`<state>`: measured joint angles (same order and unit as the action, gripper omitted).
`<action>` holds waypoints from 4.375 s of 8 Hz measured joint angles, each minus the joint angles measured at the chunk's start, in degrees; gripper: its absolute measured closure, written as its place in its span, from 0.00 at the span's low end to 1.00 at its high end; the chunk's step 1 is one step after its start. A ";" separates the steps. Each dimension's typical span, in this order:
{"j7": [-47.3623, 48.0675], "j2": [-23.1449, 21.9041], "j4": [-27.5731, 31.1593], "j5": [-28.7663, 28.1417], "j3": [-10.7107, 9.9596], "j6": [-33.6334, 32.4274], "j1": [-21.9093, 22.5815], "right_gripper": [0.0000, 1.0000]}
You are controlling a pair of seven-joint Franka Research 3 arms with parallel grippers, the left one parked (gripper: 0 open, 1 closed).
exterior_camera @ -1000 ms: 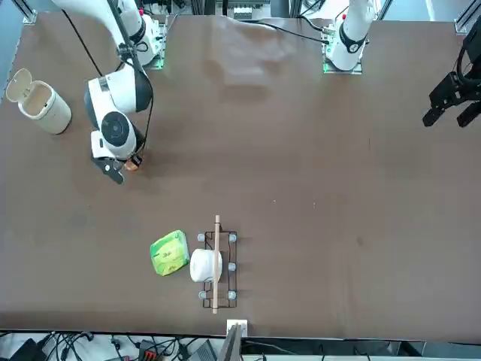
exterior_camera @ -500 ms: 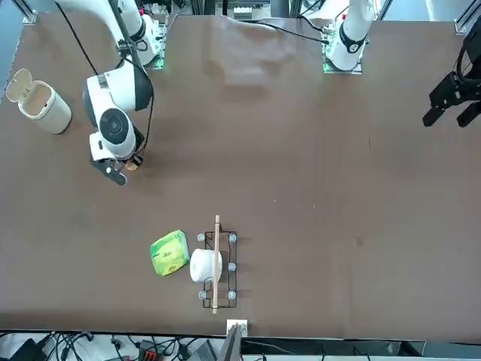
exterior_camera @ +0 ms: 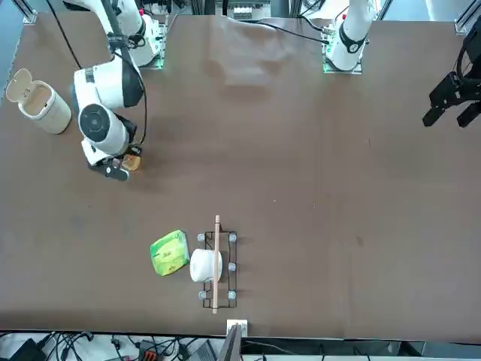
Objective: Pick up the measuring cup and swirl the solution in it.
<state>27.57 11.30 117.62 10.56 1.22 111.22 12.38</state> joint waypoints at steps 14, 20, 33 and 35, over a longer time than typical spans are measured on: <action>-16.80 0.10 2.15 -4.29 -0.41 5.43 -5.78 0.98; -21.15 0.10 2.19 -5.43 -0.02 0.63 -5.58 0.98; -17.27 1.25 0.04 -6.23 0.43 0.09 -5.20 0.98; -18.70 1.04 0.04 -5.93 0.46 -2.52 -5.18 0.98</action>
<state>8.87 12.35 117.66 4.63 1.68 108.70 7.20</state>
